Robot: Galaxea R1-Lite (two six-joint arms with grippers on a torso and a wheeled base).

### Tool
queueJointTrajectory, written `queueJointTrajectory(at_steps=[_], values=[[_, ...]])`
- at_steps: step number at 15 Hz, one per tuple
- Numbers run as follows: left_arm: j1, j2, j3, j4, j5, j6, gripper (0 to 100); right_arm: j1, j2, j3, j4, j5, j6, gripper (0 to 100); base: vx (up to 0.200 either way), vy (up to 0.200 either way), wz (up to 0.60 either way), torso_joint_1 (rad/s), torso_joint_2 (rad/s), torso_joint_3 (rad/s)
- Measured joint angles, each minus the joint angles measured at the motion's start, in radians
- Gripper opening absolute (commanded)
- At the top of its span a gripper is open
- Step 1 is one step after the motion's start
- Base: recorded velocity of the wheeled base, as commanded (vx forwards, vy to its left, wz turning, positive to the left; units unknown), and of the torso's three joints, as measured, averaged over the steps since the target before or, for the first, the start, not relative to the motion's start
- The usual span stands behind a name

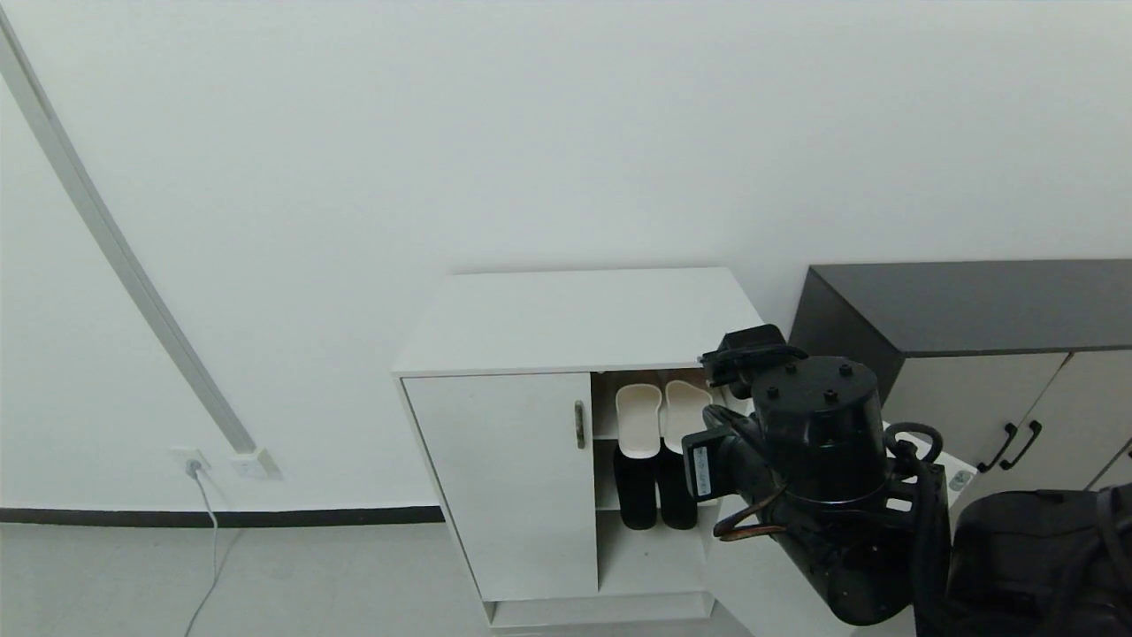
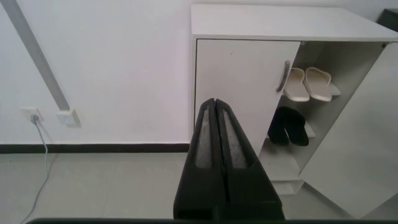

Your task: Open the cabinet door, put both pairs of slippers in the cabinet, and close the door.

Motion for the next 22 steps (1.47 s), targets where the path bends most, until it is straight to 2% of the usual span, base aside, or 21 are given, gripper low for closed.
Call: queueJointTrajectory(at_steps=[5, 14, 20, 22], values=[[0.0, 0.0, 0.0, 0.0, 0.0, 0.0, 0, -0.001, -0.001, 0.007, 0.0, 0.001, -0.001, 0, 0.0, 0.0, 0.0, 0.0, 0.0, 0.0], [0.0, 0.0, 0.0, 0.0, 0.0, 0.0, 0, -0.028, -0.003, 0.005, 0.0, 0.002, -0.012, 0, 0.0, 0.0, -0.6, 0.005, 0.0, 0.003], [0.0, 0.0, 0.0, 0.0, 0.001, 0.0, 0, -0.072, 0.003, 0.007, -0.048, 0.006, -0.034, 0, 0.0, 0.0, 0.0, 0.0, 0.0, 0.0], [0.002, 0.0, 0.0, 0.0, 0.0, 0.0, 0, -0.073, 0.006, 0.009, -0.05, 0.006, -0.035, 0, -0.2, 0.0, 0.0, -0.005, 0.0, -0.002]])
